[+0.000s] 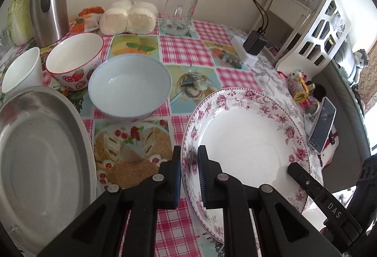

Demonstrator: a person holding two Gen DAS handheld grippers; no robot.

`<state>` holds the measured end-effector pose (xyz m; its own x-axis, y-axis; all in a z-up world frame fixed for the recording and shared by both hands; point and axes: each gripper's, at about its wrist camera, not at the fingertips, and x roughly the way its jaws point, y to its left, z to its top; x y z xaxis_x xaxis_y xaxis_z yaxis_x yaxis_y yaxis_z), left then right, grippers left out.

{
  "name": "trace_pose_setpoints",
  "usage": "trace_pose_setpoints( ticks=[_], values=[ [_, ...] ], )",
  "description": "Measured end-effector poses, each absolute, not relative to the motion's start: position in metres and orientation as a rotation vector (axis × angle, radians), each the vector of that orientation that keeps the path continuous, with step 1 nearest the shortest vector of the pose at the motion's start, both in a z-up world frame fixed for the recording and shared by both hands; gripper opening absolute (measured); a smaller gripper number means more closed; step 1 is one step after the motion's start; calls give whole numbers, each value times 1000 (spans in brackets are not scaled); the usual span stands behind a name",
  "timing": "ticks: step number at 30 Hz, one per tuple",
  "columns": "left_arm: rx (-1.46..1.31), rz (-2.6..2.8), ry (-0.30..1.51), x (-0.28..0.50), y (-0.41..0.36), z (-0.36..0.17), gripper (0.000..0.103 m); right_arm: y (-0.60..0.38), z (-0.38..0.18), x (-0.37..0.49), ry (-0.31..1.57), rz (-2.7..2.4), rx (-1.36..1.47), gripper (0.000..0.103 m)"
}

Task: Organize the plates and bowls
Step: 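Lift the pink-floral plate with the right gripper toward the steel basin, then lower the pink-floral plate into the steel basin with the right gripper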

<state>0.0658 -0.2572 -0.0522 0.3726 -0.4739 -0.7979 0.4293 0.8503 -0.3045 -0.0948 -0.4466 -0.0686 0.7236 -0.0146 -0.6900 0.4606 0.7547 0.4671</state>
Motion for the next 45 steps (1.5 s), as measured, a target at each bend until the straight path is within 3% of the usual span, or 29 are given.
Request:
trace_pose_setpoints(
  ticks=[21,45],
  values=[
    [-251,-568,960,76,-179,-18,13,-388,-3,-63,692,-229,539,11],
    [-559,-395,934,102,-56,-23,13,-293,5,3,750,-74,437,12]
  ],
)
